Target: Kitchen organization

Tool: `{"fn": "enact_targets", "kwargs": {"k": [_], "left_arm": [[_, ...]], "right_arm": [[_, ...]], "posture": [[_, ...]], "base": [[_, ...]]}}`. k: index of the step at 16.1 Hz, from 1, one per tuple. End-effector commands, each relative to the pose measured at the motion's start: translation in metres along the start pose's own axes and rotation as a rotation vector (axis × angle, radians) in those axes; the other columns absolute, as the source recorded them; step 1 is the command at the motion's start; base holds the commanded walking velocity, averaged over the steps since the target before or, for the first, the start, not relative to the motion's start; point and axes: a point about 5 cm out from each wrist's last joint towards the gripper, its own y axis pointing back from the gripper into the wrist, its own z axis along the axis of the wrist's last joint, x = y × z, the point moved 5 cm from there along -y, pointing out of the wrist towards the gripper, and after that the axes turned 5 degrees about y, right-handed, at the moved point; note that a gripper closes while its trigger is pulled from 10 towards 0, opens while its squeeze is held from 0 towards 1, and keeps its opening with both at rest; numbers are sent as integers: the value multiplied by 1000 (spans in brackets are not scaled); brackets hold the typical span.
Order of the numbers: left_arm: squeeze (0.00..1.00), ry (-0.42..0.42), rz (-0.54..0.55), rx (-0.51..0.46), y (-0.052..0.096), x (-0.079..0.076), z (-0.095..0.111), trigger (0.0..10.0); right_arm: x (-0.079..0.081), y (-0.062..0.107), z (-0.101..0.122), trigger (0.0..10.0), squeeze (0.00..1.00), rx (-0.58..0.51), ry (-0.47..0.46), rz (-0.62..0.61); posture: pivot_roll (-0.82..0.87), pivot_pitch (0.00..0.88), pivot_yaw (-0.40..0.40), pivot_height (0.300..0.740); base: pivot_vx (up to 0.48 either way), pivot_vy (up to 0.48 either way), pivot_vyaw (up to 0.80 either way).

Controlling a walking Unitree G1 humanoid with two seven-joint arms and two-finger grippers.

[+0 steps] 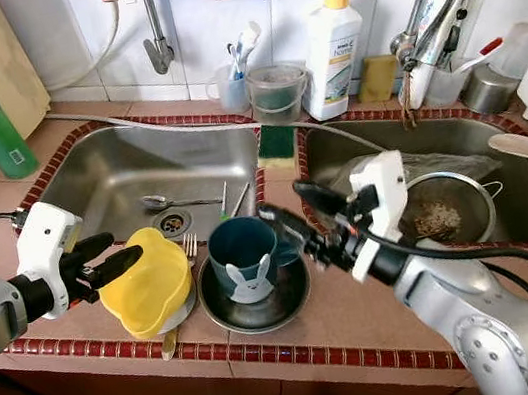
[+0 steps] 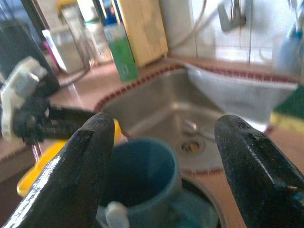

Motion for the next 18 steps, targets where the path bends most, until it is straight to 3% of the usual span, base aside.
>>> {"fn": "enact_targets", "kwargs": {"k": [1,4,7,15,16,18], "left_arm": [[0,-5,1,9,-1,0,0,10000],[0,5,8,3,0,2,1,10000],[0,-4,-2,68,2,-1,-12,10000],[0,40,-38,86,-10,-9,-4,10000],[0,44,-36,94,-10,-9,-5,510],[0,43,-28,105,-10,-8,-7,0]], "right_arm": [[8,2,-1,10000,0,25,26,41],[18,8,-9,10000,0,67,15,104],[31,13,-14,10000,0,100,8,180],[38,16,-15,10000,0,116,6,227],[39,17,-15,10000,0,115,6,227],[39,18,-15,10000,0,116,6,222]], "posture": [[-55,61,-39,732],[-57,65,-43,732],[-57,67,-46,732],[-62,69,-44,732],[-67,69,-40,732],[-68,69,-40,732]], "base": [[0,0,0],[0,0,0],[0,0,0],[0,0,0],[0,0,0],[0,0,0]]}}
